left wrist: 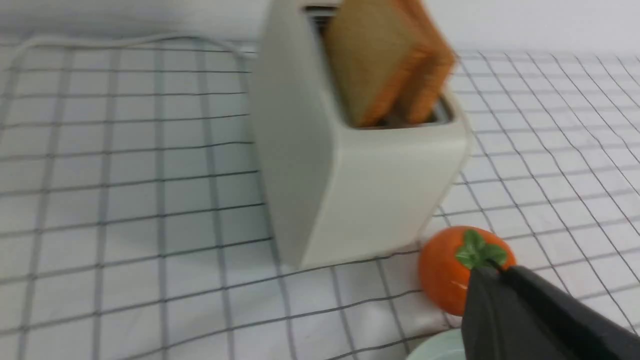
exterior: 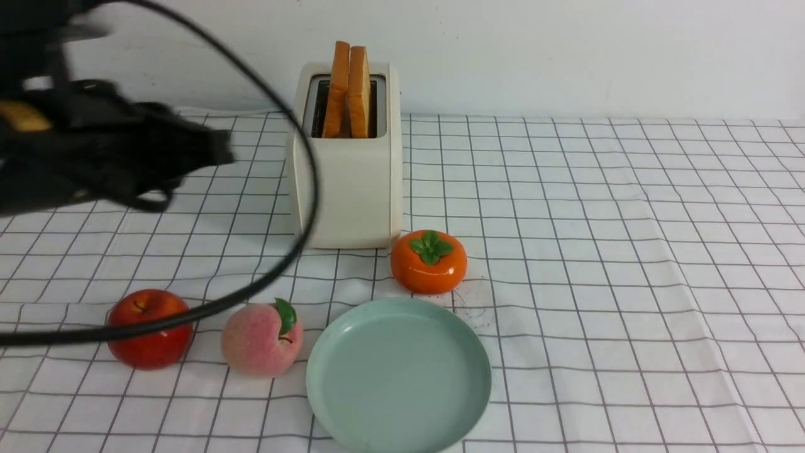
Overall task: Take toasted bread from bread machine on white checkered table place on plate.
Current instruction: 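Reach for a toast slice standing in the toaster with the left gripper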
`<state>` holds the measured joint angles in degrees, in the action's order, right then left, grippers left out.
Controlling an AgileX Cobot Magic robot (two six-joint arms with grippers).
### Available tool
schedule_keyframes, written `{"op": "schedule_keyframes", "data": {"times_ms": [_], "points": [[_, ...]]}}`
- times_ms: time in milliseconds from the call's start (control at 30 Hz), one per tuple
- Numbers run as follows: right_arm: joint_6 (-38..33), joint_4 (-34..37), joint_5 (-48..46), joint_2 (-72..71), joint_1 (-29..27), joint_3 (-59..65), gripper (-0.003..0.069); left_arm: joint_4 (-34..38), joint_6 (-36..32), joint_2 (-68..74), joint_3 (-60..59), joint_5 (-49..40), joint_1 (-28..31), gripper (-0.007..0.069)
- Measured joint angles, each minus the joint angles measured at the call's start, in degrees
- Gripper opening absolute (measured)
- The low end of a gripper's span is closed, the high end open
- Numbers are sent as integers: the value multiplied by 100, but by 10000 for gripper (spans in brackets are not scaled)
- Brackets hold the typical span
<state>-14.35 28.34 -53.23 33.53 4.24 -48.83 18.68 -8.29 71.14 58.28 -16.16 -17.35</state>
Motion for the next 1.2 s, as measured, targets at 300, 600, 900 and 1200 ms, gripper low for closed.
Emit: {"op": "schedule_keyframes", "data": {"times_ms": [300, 600, 900, 1200], "points": [[-114, -59, -431, 540, 0, -694, 4, -394, 36, 3028, 3108, -1922, -169, 165], [-124, -47, -798, 540, 0, -706, 11, -1591, 1108, 4157, 4838, -3006, -167, 380], [-124, -42, -444, 540, 0, -706, 17, -1935, 1162, 4075, 4931, -2327, -167, 360], [-142, -7, -351, 540, 0, -706, 25, -1976, 829, 4439, 4931, -1489, -167, 358]]}}
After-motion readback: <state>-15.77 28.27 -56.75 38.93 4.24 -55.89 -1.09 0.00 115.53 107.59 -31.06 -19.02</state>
